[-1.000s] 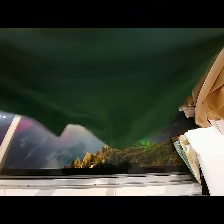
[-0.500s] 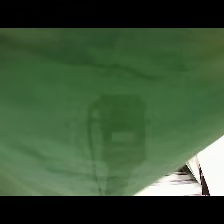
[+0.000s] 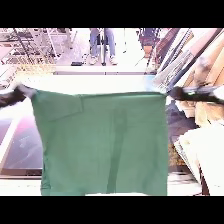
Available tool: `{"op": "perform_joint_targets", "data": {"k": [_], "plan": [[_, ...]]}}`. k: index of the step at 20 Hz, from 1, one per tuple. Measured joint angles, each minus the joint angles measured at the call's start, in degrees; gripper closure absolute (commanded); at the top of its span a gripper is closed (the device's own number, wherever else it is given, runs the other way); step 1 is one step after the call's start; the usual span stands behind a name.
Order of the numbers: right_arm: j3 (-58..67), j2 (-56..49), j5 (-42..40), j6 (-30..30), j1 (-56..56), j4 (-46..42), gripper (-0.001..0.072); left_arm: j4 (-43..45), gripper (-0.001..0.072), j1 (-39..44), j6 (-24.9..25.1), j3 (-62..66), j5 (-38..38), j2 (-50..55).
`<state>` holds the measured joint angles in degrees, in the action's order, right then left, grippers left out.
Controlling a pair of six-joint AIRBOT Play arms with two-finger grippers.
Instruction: Fold the clothes and pants, and hang the long-sleeved shirts on hangers.
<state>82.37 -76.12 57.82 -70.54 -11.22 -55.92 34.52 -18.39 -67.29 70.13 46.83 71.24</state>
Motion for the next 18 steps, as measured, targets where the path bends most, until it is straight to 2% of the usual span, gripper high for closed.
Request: {"op": "perform_joint_targets", "data": {"k": [3,6,8,12,13,14,15,16,17,18], "plan": [[-1.2,-12.0,-11.5,-0.5,2.0,-0.4,0.0697,3.8,0.0701,3.2,0.5,1.4,-7.9,11.2],[1.1,-19.3,-15.0,-0.5,3.0,-0.2,0.0697,5.7,0.0702,4.2,0.7,7.1,-7.7,19.6],[2.6,-21.6,-12.8,-0.4,3.3,-1.0,0.0697,7.2,0.0702,3.7,0.8,9.4,-3.5,22.5],[3.9,-23.3,0.3,-1.4,3.3,-4.5,0.0693,13.7,0.0698,1.0,-0.5,11.2,9.7,24.7],[4.0,-23.5,2.8,-1.9,3.3,-5.3,0.0546,15.3,0.0685,0.5,-0.8,11.3,12.2,25.1],[4.1,-23.6,4.9,-2.5,3.3,-6.1,0.0266,16.4,0.0558,0.2,-1.0,11.5,13.8,25.4],[4.2,-23.7,6.4,-2.6,3.3,-6.5,0.0211,17.3,0.0186,-0.1,-1.1,11.6,14.8,25.6],[4.2,-23.7,7.9,-3.0,3.2,-7.0,0.0291,18.2,0.0074,-0.3,-1.4,11.6,15.8,25.7],[4.2,-23.7,10.1,-3.1,2.9,-7.3,0.0298,19.0,0.0165,-0.7,-1.7,11.7,17.4,25.8],[3.8,-23.6,12.2,-3.5,2.2,-7.4,0.0299,20.2,0.0175,-1.2,-2.3,11.7,19.2,25.9]]}}
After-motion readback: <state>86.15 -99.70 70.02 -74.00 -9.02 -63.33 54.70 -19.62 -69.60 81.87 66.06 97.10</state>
